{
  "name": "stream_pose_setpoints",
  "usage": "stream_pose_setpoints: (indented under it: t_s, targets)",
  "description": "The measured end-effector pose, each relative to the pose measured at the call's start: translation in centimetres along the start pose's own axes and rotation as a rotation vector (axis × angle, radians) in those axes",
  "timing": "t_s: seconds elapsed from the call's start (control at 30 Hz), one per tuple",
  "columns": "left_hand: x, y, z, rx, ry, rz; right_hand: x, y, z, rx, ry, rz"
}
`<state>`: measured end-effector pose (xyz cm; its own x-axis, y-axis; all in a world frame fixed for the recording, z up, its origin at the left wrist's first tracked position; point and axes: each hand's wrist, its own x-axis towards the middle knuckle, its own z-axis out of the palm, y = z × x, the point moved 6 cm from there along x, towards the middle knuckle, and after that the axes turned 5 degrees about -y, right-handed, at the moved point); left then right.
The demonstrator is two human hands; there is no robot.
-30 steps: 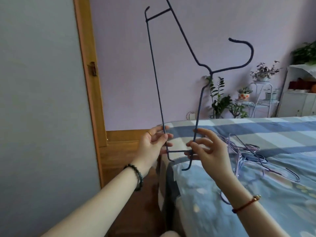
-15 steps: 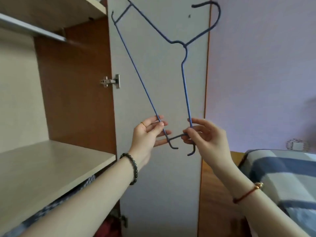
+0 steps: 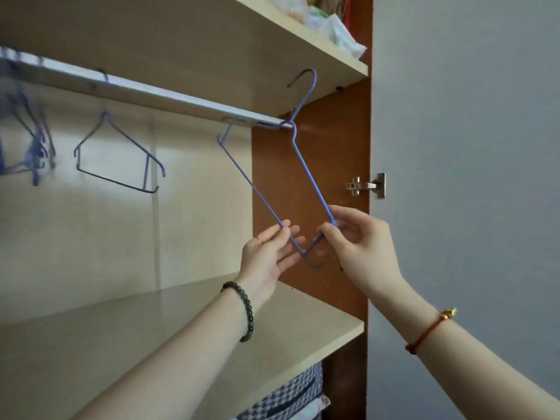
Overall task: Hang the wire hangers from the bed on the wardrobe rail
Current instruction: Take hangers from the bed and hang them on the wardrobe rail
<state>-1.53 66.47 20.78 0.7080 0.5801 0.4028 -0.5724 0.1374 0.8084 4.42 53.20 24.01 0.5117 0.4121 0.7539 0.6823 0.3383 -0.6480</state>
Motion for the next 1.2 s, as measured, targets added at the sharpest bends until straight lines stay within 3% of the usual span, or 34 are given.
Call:
stream_pose_setpoints:
  t_s: [0.27,0.6,0.87,1.03,1.2]
  targets:
    - [3.1,5.9,-7.8,-0.050,0.158,0.031,6.1,-1.9,10.3,0.018,-0.123,-0.071]
    - [7.2,12.3,-12.5,-0.245,0.246,0.190,12.4,-6.0,19.0,0.055,-0.205,-0.145]
    - [8.8,14.3,-15.8,-0.347,0.294,0.319,14.1,-8.3,23.5,-0.043,-0.320,-0.176]
    - [8.0,13.6,-16.9,-0.345,0.383,0.284,13.4,-8.3,25.7,-0.074,-0.521,-0.112]
    - [6.8,12.9,-16.7,-0.420,0.419,0.266,11.9,-7.2,25.5,-0.028,-0.603,-0.047]
